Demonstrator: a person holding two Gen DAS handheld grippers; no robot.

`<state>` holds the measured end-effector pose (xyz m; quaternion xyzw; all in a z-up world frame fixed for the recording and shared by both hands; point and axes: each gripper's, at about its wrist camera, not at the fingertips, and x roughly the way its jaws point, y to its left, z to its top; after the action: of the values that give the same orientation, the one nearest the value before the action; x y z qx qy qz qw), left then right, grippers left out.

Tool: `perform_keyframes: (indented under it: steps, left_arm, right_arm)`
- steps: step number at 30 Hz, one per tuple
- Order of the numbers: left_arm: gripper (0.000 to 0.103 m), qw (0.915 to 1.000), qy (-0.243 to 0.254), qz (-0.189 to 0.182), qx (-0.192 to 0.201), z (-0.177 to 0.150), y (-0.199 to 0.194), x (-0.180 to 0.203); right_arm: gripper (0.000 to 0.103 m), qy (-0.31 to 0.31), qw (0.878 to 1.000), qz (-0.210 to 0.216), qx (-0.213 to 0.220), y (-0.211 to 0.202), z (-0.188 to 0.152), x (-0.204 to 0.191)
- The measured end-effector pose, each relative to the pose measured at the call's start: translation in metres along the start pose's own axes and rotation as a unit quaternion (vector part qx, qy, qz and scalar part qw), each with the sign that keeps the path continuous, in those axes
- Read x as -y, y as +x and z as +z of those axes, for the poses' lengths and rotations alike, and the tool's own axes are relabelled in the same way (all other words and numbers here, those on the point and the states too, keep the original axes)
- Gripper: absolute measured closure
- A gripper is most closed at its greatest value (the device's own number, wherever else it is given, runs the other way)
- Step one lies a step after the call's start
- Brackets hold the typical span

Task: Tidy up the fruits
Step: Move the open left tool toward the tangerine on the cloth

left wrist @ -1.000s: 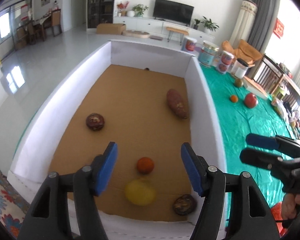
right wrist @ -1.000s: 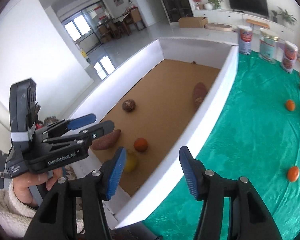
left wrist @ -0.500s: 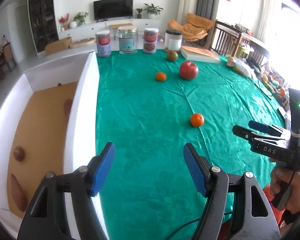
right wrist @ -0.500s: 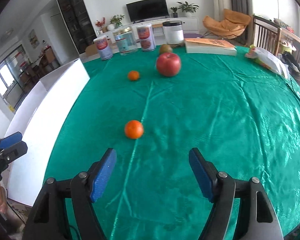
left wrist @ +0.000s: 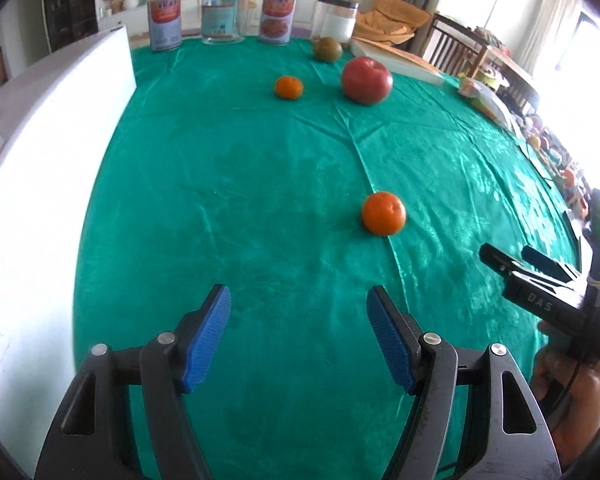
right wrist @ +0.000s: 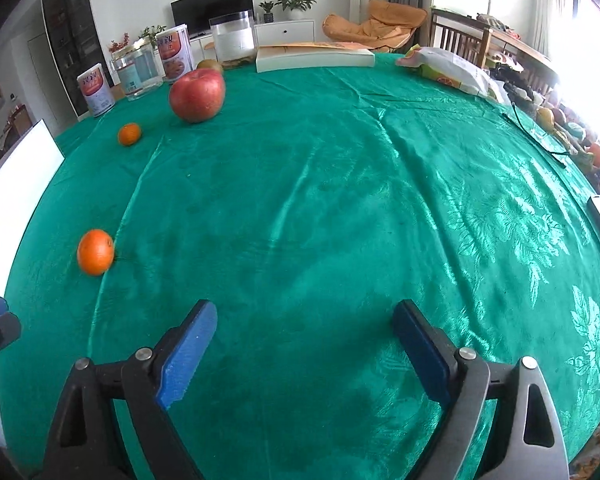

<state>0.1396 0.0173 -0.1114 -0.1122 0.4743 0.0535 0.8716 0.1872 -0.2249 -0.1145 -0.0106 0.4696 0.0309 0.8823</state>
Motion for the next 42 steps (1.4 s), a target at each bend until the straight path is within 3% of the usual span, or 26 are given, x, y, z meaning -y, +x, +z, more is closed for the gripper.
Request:
perform_keyframes:
  steps: [4, 9, 15, 42]
  left_arm:
    - [0.03, 0.9995, -0.001, 0.022, 0.024, 0.006, 0.023, 0.003]
    - [0.025, 0.9965, 0.027, 0.051, 0.059, 0.015, 0.04, 0.014]
    - [0.016, 0.9955, 0.039, 0.068, 0.053, 0.025, 0.049, 0.02]
    - [0.012, 0.9953, 0.038, 0.072, 0.051, 0.026, 0.051, 0.02]
  right_arm:
    - [0.009, -0.014, 1.0, -0.021, 0.001, 0.016, 0.017, 0.008]
    - [0.0, 0.003, 1.0, -0.025, -0.001, 0.038, 0.042, 0.024]
    - [0.0, 0.005, 1.0, -0.026, -0.001, 0.057, 0.067, 0.038]
    - [0.0, 0.005, 1.0, -0.024, -0.001, 0.058, 0.068, 0.039]
